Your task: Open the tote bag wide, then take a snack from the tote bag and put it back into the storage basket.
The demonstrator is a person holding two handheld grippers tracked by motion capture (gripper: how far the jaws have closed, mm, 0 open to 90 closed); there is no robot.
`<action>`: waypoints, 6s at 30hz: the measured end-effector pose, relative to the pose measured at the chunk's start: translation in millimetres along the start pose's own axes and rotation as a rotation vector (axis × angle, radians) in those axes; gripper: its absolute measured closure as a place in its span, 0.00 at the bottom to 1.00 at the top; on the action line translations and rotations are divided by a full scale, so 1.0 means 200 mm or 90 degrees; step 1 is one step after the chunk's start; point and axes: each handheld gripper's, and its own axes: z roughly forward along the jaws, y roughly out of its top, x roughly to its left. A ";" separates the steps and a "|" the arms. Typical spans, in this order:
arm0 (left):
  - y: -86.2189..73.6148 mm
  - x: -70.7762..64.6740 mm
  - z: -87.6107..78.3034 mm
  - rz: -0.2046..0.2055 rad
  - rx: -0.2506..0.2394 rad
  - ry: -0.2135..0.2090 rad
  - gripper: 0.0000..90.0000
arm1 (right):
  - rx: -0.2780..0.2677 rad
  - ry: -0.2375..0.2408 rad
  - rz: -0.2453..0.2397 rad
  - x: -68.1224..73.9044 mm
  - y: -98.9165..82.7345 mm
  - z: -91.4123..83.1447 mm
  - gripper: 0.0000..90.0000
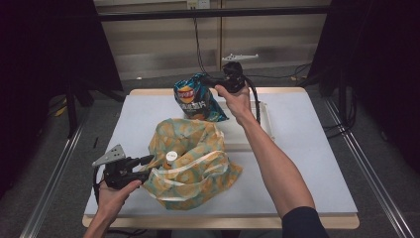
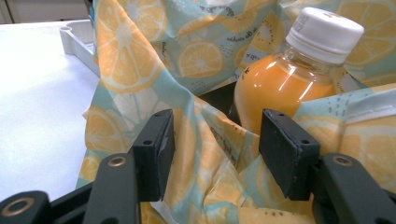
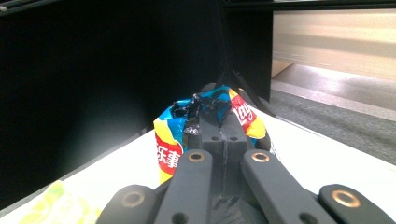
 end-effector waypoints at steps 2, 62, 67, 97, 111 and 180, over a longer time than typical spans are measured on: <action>0.00 0.00 0.00 0.000 0.002 -0.001 0.50 | 0.003 -0.001 0.005 -0.02 -0.01 0.01 1.00; -0.01 0.00 -0.01 0.005 0.005 0.014 0.50 | 0.027 -0.180 0.060 -0.37 -0.08 -0.07 0.36; -0.01 0.00 0.00 0.009 0.004 0.015 0.50 | 0.015 -0.175 0.060 -0.35 -0.10 -0.12 0.34; 0.01 -0.02 -0.01 0.000 -0.021 0.019 0.48 | -0.010 -0.043 -0.019 0.13 -0.19 -0.44 0.45; 0.03 -0.03 -0.02 0.002 -0.032 0.020 0.47 | 0.000 0.014 -0.025 0.33 -0.31 -0.53 0.43; -0.02 -0.62 0.10 0.196 0.110 -0.217 0.99 | 0.086 0.030 -0.052 0.67 -0.56 -0.51 0.30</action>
